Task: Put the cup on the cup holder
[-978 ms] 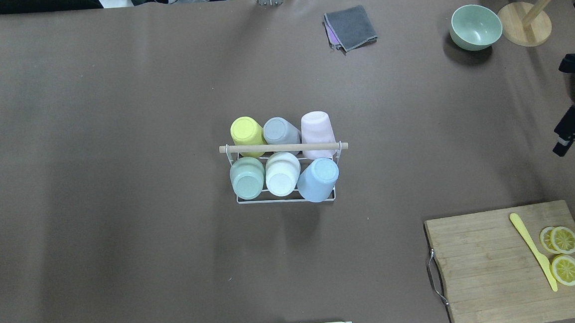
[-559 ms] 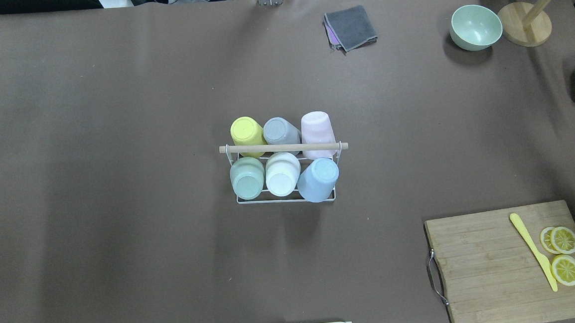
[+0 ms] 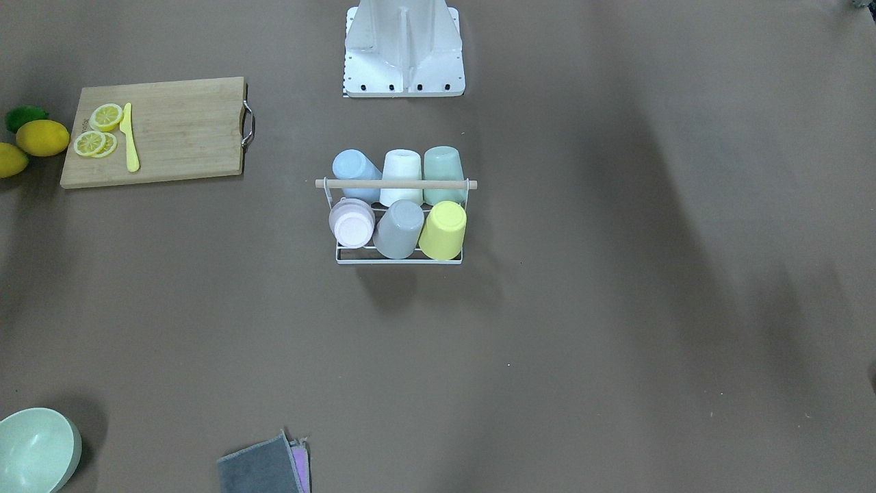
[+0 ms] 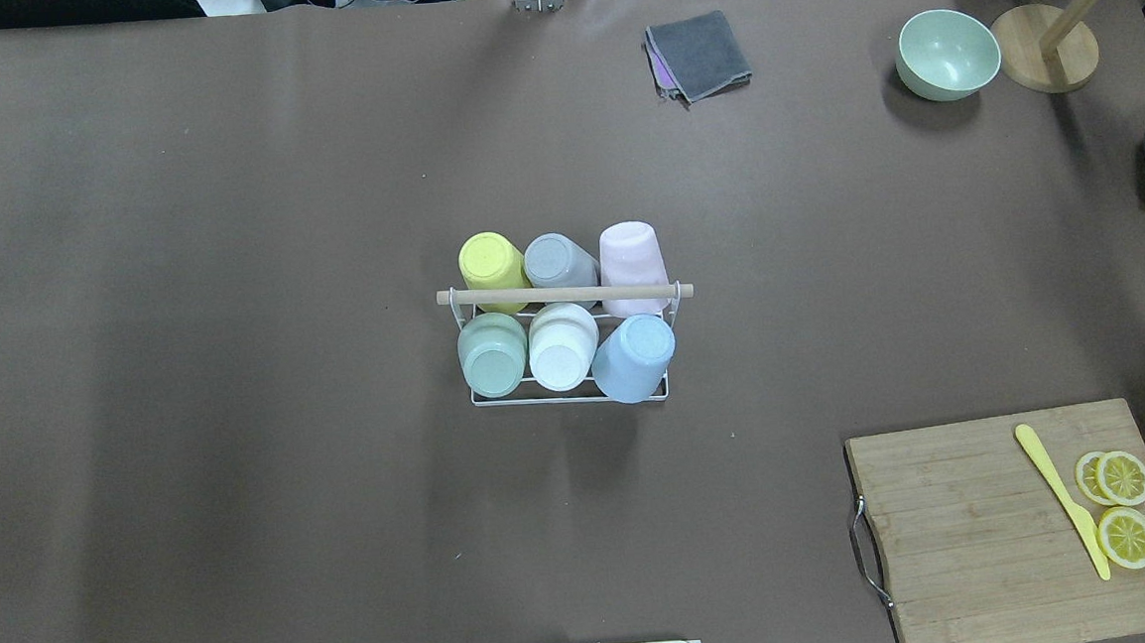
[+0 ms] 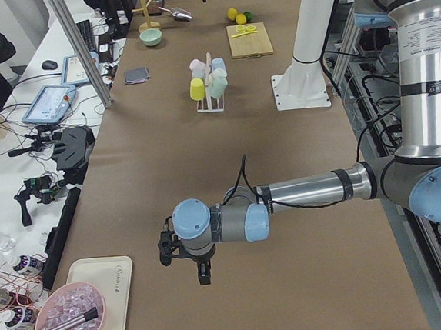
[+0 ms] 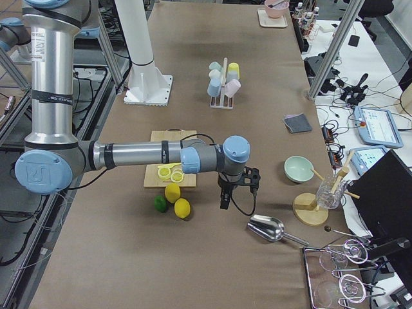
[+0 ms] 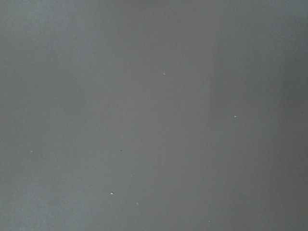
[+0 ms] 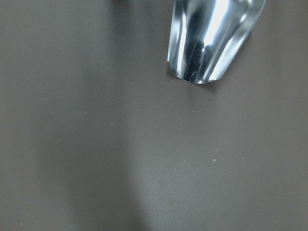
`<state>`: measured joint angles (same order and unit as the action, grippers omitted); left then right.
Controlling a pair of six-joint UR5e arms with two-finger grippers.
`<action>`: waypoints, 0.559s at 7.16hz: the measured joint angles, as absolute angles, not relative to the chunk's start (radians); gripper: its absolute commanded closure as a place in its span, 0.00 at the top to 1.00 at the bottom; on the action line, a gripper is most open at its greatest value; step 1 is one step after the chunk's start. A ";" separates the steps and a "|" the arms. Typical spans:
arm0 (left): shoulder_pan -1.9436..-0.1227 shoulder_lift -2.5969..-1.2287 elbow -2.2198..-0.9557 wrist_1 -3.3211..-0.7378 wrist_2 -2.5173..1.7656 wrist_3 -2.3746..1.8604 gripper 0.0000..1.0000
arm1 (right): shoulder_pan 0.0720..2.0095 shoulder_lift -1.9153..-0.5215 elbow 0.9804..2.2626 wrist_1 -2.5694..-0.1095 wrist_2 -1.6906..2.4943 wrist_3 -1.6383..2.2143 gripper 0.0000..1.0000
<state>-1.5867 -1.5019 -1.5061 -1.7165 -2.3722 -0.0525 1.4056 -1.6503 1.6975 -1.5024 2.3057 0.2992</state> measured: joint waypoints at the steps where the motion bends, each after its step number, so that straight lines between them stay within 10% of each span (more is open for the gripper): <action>1: -1.587 -1.502 -1.507 -1.717 -2.372 -0.053 0.97 | 1.420 -1.651 1.690 -1.492 2.298 0.305 1.00; 4: -1.586 -1.503 -1.509 -1.718 -2.372 -0.054 0.97 | 1.430 -1.643 1.683 -1.489 2.297 0.309 1.00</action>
